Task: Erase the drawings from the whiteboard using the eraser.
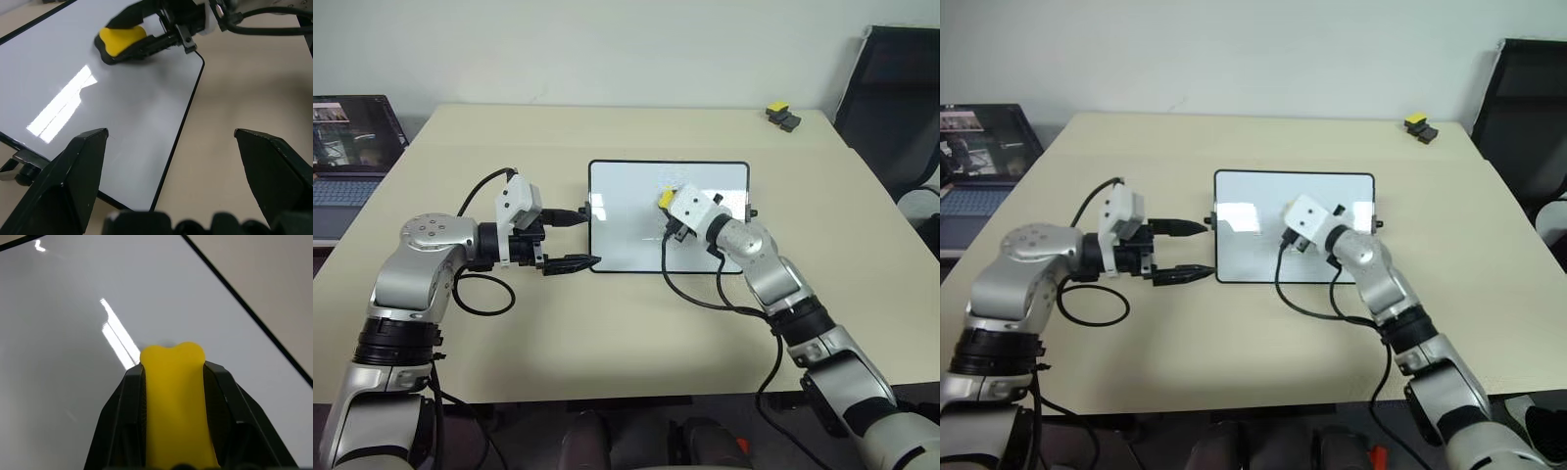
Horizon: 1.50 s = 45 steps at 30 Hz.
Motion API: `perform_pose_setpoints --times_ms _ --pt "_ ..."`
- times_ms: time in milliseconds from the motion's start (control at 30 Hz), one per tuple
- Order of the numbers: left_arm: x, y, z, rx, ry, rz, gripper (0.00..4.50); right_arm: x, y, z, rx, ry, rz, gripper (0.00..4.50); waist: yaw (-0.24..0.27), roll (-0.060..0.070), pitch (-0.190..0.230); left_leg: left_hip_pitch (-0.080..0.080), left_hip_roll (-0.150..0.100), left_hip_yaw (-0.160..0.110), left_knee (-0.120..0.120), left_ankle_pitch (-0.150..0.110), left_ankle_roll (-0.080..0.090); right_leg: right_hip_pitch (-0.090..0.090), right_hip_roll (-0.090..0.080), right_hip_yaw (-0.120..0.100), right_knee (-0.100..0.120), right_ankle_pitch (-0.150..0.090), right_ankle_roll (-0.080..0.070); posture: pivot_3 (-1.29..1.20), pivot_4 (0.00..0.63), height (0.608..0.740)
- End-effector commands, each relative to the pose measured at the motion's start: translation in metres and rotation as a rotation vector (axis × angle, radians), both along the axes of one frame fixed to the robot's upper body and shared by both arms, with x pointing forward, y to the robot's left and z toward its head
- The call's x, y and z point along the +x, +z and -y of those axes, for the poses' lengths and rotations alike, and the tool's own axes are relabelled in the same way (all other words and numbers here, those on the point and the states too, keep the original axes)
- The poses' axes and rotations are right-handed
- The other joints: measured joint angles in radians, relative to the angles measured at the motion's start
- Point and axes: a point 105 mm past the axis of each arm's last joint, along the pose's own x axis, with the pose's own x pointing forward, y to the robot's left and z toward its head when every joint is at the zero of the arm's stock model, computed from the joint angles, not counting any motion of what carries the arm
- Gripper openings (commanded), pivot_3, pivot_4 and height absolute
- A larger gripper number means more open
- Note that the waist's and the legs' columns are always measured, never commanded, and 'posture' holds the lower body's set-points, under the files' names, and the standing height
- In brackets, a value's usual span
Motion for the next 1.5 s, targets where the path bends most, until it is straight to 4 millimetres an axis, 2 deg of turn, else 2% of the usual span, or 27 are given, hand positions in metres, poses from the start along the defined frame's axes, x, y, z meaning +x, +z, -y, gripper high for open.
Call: perform_pose_setpoints --times_ms 33,67,133,300,400,467,567,667,767,933,1233,1500 --pt "-0.001 0.011 0.002 -0.004 -0.009 0.048 4.5 -0.013 -0.065 0.014 -0.126 -0.033 -0.205 1.26 0.0 -0.001 -0.001 0.0 0.0 0.0 0.0 0.0 0.0 0.0 0.0 0.0 0.0 0.0 0.0 0.0 0.15 0.74" --pt "-0.001 0.011 0.002 -0.004 -0.009 0.048 4.5 -0.015 -0.068 0.011 -0.131 -0.021 -0.213 1.26 -0.001 -0.001 -0.001 0.0 0.0 0.0 0.0 0.0 0.0 0.0 0.0 0.0 0.0 0.0 0.0 0.0 0.15 0.74" --pt "-0.002 0.01 0.002 -0.004 -0.009 0.046 4.5 -0.016 -0.058 0.005 -0.115 -0.005 -0.186 1.26 -0.003 -0.001 -0.001 0.0 0.0 0.0 0.0 0.0 0.0 0.0 0.0 0.0 0.0 0.0 0.0 0.0 0.15 0.74" --pt "-0.003 0.01 0.001 -0.004 -0.006 0.044 4.5 -0.012 0.002 -0.008 -0.033 0.025 -0.051 1.26 -0.004 0.0 0.001 -0.001 0.0 0.001 -0.002 0.0 0.0 -0.002 0.0 0.0 0.0 0.0 0.0 0.0 0.15 0.74" --pt "-0.003 0.009 0.001 -0.004 -0.003 0.044 4.5 -0.012 0.03 -0.013 0.014 0.032 -0.002 1.26 -0.002 0.001 0.002 -0.004 0.0 0.001 -0.002 0.0 0.0 -0.005 0.0 0.0 0.0 0.0 0.0 0.0 0.15 0.74" --pt "-0.003 0.009 0.0 -0.006 -0.001 0.044 4.5 -0.011 0.048 -0.013 0.052 0.022 0.031 1.25 0.0 0.001 0.003 -0.009 0.0 0.001 -0.003 0.0 0.0 -0.009 0.0 0.0 -0.001 0.0 0.0 0.0 0.15 0.74" --pt "-0.004 0.009 0.0 -0.008 0.001 0.043 4.5 -0.013 0.065 -0.008 0.094 0.006 0.054 1.25 0.001 0.002 0.003 -0.018 0.0 0.001 -0.003 0.0 0.0 -0.019 0.0 0.0 -0.001 0.0 0.0 0.0 0.15 0.74" --pt "-0.004 0.008 0.001 -0.013 0.002 0.042 4.5 -0.017 0.08 0.0 0.146 -0.014 0.076 1.25 0.002 0.002 0.003 -0.02 0.001 0.001 -0.004 0.0 -0.001 -0.019 0.0 0.0 -0.006 0.0 0.0 0.0 0.15 0.74" --pt "-0.005 0.007 0.003 -0.014 0.0 0.041 4.5 -0.022 0.084 0.007 0.176 -0.027 0.079 1.25 0.002 0.002 0.003 -0.02 0.0 0.002 -0.005 0.0 -0.001 -0.019 0.0 0.0 -0.008 0.0 0.0 0.0 0.15 0.74" --pt "-0.009 0.009 0.009 -0.025 -0.014 0.053 4.5 -0.035 0.08 0.024 0.207 -0.069 0.068 1.25 0.002 0.002 0.004 -0.02 0.0 0.002 -0.005 0.0 -0.001 -0.018 0.0 0.0 -0.008 0.0 0.0 0.0 0.15 0.74" --pt "-0.014 0.02 0.021 -0.029 -0.028 0.091 4.5 -0.062 0.05 0.064 0.208 -0.203 0.009 1.25 0.003 0.003 0.004 -0.02 0.0 0.002 -0.004 0.0 -0.001 -0.018 0.001 0.0 -0.007 0.0 0.0 0.0 0.15 0.74" --pt "-0.014 0.02 0.031 -0.025 -0.05 0.1 4.5 -0.069 0.04 0.078 0.186 -0.248 -0.017 1.25 0.001 0.004 0.004 -0.019 0.0 0.002 -0.004 0.0 -0.001 -0.018 0.001 0.0 -0.006 0.0 0.0 0.0 0.15 0.74"
